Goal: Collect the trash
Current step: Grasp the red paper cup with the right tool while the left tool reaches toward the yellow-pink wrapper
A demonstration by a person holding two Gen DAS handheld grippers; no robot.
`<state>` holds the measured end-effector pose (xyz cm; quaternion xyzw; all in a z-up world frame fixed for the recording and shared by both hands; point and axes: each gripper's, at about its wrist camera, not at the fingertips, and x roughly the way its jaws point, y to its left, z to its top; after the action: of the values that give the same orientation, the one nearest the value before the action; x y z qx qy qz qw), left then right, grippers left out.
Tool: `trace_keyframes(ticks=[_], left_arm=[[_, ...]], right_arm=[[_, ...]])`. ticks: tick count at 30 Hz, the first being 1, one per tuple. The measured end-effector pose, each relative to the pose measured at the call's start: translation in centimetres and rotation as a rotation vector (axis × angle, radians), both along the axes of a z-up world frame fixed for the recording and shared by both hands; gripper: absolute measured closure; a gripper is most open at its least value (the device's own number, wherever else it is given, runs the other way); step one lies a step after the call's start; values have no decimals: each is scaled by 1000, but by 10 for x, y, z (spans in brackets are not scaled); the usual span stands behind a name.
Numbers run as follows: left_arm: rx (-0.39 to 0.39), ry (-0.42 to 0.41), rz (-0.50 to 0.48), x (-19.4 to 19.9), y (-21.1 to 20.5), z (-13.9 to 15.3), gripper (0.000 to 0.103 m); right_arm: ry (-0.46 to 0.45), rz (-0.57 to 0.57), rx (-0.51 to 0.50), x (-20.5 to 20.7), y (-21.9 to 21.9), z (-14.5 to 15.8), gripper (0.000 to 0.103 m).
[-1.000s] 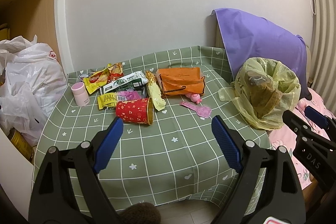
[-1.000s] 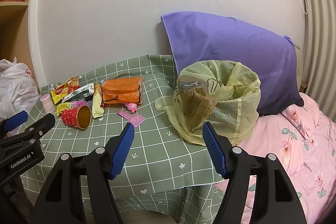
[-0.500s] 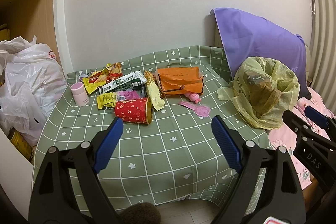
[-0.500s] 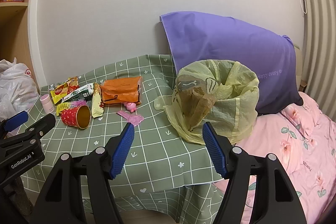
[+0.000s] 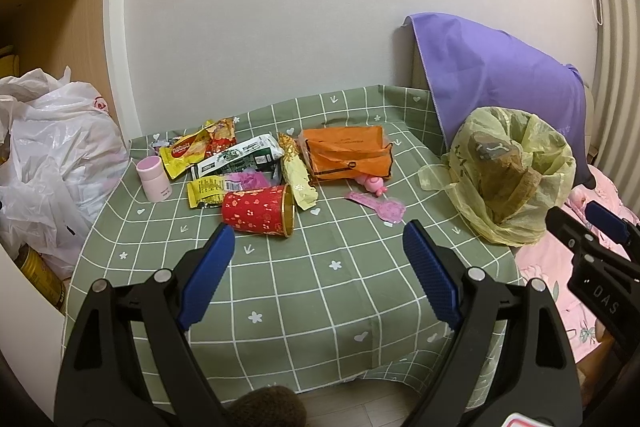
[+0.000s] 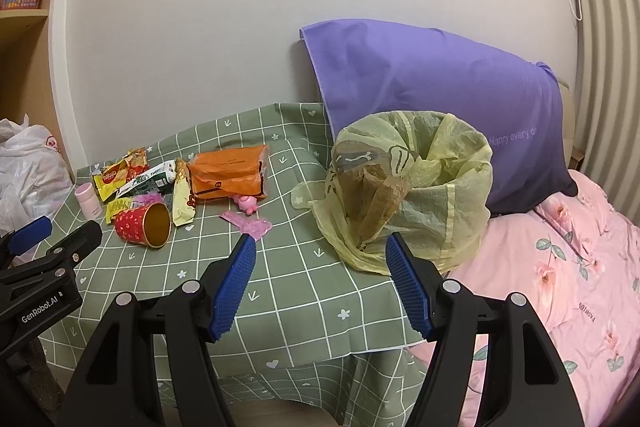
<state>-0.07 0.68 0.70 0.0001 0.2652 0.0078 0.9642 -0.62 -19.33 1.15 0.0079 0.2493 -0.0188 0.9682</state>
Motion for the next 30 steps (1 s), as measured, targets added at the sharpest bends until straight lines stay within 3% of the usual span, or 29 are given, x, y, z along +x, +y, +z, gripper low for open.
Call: trace_keyframes(ticks=[10,15,23,27,30], left_arm=[[12,-3,42,43,39,-7,21],[16,36,87,78,67,-16,21],[37,100,71,121,87,-35,21],[2,131,125,143,113,-40,21],[-27,100,208,158,144,-36,17]], right_arm=[[11,55,-33,48,1,-9,39],[57,116,-51,90,20,-22,39],[107,179,-73,151,50,-42,43],[165,230,-45,174,66,-52,46],[192,277,-14,179,82,-57,46]])
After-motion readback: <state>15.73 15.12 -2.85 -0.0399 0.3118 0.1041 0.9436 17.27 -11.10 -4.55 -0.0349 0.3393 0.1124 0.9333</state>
